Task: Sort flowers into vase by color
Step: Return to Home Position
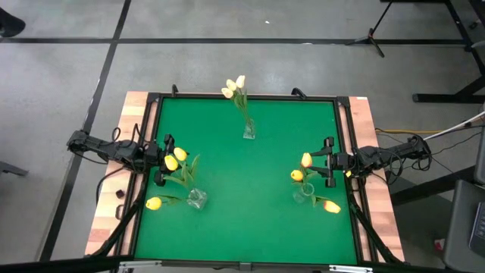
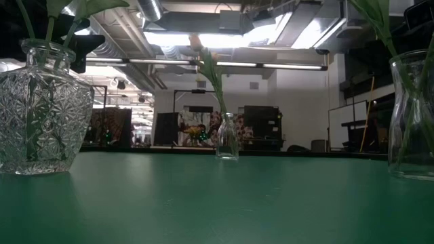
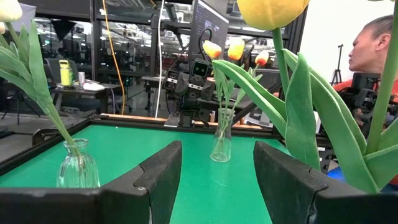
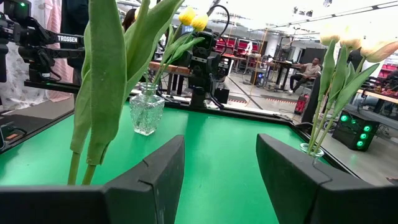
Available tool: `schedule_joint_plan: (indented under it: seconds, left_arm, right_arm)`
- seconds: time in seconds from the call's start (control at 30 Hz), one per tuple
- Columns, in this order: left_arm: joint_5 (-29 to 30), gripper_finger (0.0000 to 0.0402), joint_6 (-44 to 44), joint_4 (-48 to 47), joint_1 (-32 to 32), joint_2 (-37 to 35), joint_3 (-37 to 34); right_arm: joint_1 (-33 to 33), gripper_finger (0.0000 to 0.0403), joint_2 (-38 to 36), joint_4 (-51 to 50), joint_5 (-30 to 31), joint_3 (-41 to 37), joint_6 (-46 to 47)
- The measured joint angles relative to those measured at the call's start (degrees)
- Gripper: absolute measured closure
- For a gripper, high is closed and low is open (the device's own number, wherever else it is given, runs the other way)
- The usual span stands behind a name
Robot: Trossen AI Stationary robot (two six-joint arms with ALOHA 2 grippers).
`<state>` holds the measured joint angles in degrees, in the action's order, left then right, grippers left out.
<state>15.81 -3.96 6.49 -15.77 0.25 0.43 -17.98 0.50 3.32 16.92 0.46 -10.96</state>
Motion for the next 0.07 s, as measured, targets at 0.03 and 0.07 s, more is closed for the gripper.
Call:
schedule_joint_plan:
  seconds: [0.03,0.07]
  left_arm:
    - [0.00,0.0205,0.02,-0.01,-0.01,0.00,0.00]
    - [0.00,0.0205,0.00,-0.01,-0.02,0.00,0.00]
  right_arm:
    - [0.01,0.0203,0.01,0.00,-0.01,0.00,0.00]
    - [0.01,0.0203,0.01,0.01,0.00,-0.01,0.00]
